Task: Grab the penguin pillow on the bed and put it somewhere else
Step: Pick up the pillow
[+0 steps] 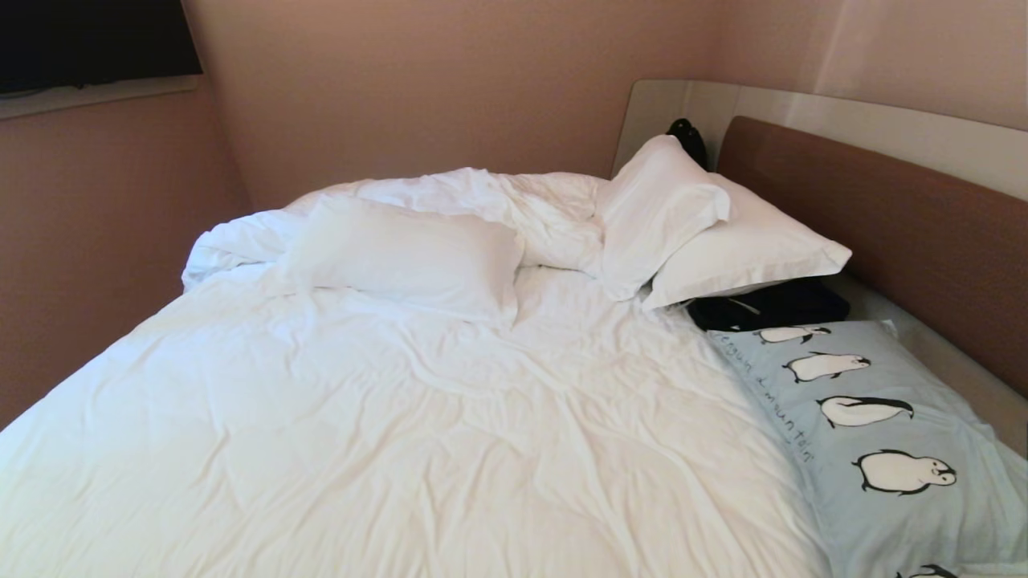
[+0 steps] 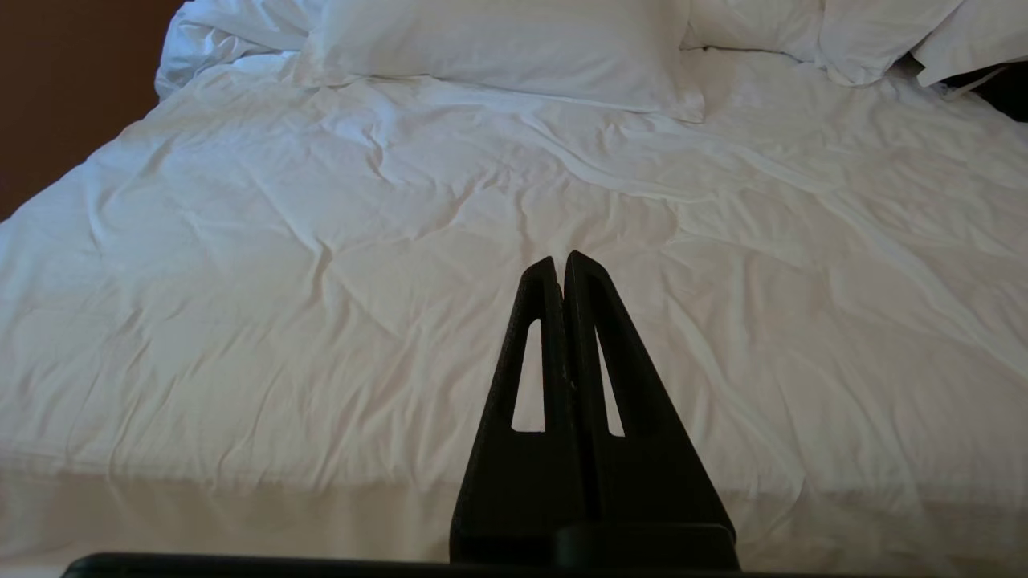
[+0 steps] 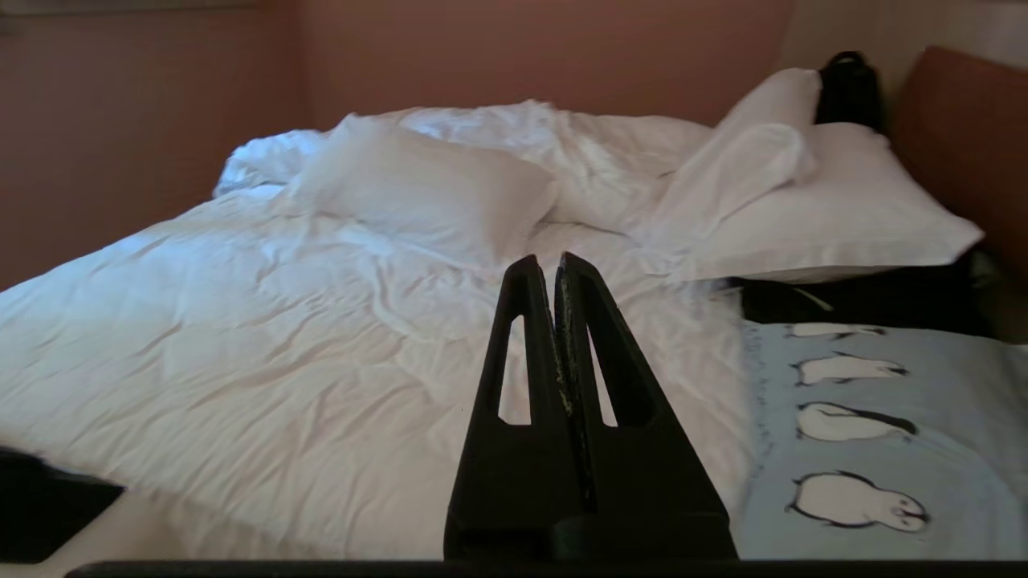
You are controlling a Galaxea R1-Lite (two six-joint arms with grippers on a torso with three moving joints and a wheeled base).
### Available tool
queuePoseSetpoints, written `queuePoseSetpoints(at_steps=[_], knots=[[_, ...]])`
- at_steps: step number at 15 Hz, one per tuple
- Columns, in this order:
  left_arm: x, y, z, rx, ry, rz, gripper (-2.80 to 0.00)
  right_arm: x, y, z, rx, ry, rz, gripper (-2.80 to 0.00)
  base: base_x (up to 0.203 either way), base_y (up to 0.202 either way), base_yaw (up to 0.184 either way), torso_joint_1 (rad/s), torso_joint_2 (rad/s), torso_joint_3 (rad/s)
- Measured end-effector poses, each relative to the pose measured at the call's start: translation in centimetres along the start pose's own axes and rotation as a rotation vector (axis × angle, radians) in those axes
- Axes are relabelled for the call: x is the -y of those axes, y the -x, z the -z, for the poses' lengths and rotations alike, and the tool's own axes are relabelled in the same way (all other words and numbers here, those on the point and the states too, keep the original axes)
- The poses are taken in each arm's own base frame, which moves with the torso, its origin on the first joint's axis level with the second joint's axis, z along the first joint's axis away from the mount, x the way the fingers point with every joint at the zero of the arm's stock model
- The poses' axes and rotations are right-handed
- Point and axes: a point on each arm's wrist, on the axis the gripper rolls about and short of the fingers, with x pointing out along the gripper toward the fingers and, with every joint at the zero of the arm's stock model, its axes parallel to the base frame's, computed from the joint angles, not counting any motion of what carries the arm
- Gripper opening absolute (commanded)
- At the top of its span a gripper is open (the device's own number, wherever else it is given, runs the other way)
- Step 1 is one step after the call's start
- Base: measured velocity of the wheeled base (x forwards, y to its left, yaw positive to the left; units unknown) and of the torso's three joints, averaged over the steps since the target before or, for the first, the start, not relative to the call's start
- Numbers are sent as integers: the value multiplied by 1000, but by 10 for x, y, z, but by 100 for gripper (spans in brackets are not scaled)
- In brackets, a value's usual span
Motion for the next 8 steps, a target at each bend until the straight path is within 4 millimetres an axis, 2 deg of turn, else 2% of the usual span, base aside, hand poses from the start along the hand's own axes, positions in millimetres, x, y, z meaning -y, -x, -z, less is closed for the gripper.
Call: queuePoseSetpoints(at_steps=[3,5,8], knots=[[0,0,0,0,0,-1,-280,2,9,21,11,3,104,-280,0,0,0,0,0,0],[0,0,0,0,0,-1,-280,4,13,42,4,10,176,-280,0,0,0,0,0,0],[0,0,0,0,1,-1,-280,10,10,75,-50,35,281,-280,0,0,0,0,0,0]])
